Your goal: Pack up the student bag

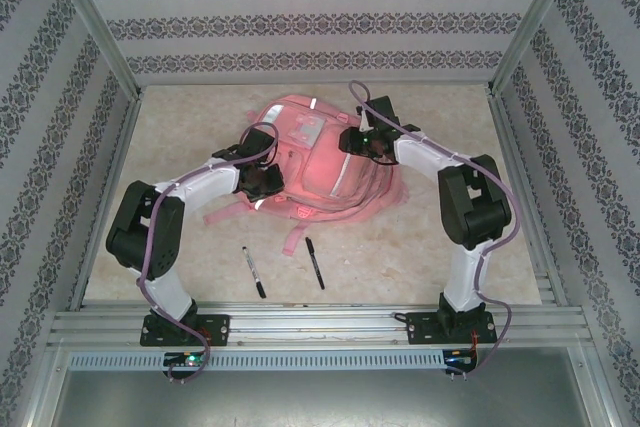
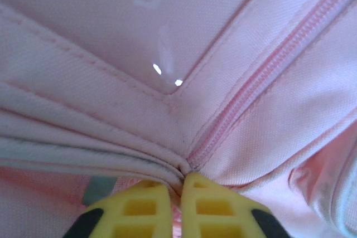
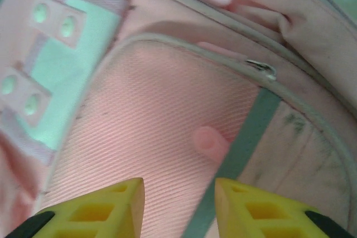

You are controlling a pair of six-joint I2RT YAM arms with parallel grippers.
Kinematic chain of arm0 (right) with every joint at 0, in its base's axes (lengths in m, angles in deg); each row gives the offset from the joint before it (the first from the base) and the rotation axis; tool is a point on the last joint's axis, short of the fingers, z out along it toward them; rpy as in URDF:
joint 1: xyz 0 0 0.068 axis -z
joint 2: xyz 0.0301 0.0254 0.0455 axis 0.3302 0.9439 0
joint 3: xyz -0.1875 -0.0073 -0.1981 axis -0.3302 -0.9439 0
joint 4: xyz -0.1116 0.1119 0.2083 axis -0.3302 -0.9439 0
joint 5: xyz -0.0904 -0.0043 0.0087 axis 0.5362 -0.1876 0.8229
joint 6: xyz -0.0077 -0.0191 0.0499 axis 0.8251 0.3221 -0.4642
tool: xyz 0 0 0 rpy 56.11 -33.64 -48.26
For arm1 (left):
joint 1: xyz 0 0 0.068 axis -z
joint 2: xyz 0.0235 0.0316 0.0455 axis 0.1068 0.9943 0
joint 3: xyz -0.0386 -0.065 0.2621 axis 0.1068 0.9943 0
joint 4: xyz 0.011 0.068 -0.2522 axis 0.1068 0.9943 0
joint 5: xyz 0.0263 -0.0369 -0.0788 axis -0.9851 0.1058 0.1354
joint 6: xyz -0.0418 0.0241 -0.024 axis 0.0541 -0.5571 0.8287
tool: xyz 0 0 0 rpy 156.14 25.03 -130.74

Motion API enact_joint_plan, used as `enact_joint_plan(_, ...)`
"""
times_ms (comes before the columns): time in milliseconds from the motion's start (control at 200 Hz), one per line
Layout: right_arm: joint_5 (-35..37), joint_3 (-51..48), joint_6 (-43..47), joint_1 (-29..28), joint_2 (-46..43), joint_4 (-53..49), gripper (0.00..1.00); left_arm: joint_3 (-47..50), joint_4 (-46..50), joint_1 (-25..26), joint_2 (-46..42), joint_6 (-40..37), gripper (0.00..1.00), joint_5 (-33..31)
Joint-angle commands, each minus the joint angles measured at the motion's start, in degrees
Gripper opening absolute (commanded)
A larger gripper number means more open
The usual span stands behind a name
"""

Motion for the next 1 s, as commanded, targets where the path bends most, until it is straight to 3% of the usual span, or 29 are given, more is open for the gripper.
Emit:
enact_joint_plan(0,3.46,-4.00,-6.29,-3.58,-9.79,-2.73,0.41,-0.77,3.61,-0.23,1.10,4.33,0.00,-3.46)
enact_joint_plan(100,2.53,-8.17,-11.41,-8.68,-15.48,-8.93,0.39,-0.80,1.09,-0.17,-1.62,9.83,0.00,1.33)
enact_joint_plan(215,1.66,-13.02,-25.19,-16.74,-19.41,-10.36,0.40,0.86,-3.45,0.36,-4.66,17.94,0.00,8.55)
enact_joint_plan(380,9.43,-14.21,-40.94,-26.65,-18.66,-7.52,0.39,1.93,-4.34,0.62,-8.95,25.70,0.00,10.45)
enact_joint_plan(550,19.99,-6.55,-36.56,-31.28,-11.41,-9.36,0.39,0.47,-3.17,0.57,-11.06,26.61,0.00,10.39)
enact_joint_plan(675,26.69,-5.10,-34.75,-32.26,-9.00,-10.78,0.39,2.51,-5.66,0.64,-10.84,28.88,0.00,14.60)
enact_joint_plan(994,26.71,0.08,-34.79,-33.44,-3.40,-14.55,0.39,5.29,-8.75,0.65,-12.31,30.99,0.00,15.68)
